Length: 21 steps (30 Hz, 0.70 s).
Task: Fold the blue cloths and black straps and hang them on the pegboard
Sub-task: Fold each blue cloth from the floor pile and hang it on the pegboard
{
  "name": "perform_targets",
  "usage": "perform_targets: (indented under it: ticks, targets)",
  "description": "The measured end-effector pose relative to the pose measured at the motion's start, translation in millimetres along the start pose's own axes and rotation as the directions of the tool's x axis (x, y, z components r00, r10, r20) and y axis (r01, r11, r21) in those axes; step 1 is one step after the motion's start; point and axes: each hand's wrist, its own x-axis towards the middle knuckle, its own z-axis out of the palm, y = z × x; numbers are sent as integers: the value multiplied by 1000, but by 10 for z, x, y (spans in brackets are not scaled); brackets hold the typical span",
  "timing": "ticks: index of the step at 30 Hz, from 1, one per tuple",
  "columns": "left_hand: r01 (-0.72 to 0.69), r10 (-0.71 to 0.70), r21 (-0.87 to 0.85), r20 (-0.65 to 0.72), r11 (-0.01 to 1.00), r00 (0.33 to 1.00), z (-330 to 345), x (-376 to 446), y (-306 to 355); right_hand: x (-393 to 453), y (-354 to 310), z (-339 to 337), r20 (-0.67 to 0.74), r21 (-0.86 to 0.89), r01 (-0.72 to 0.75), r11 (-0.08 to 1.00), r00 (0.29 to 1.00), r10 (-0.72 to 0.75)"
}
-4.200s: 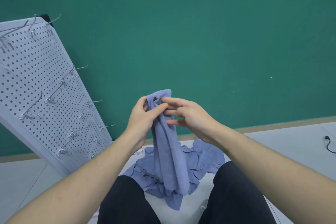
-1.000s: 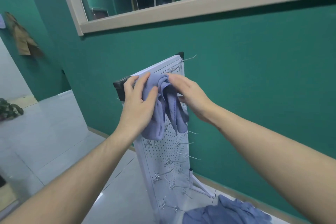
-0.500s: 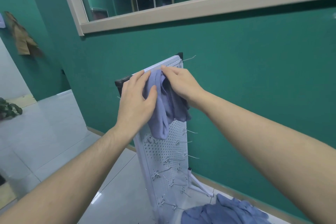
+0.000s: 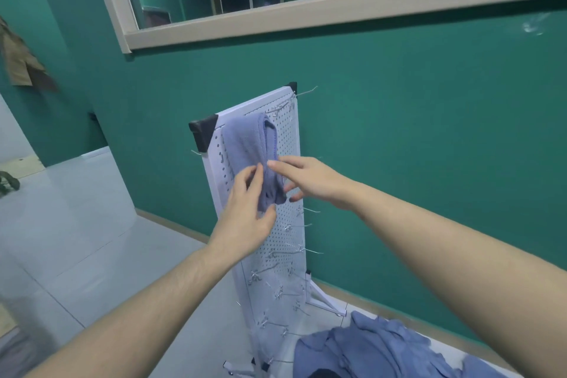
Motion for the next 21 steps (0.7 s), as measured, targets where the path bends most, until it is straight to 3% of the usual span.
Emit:
perform_targets:
  ticks: [5, 7, 12, 21]
  targets:
    - [31, -38, 39, 199, 999, 979, 341, -348, 87, -440, 403, -189, 32, -64, -185, 981, 982, 187]
    - [10, -29, 61, 313, 998, 949, 554, -422, 143, -647, 605, -291, 5, -85, -246, 965, 969, 248]
    - [15, -23, 22, 436, 1000, 899, 1141, -296, 229, -1126, 1103, -587, -78, -157, -404, 901, 915, 397]
    - [84, -47, -12, 741, 996, 670, 2634, -38, 370, -1698, 2481, -1029, -204, -100, -630, 770, 771, 604]
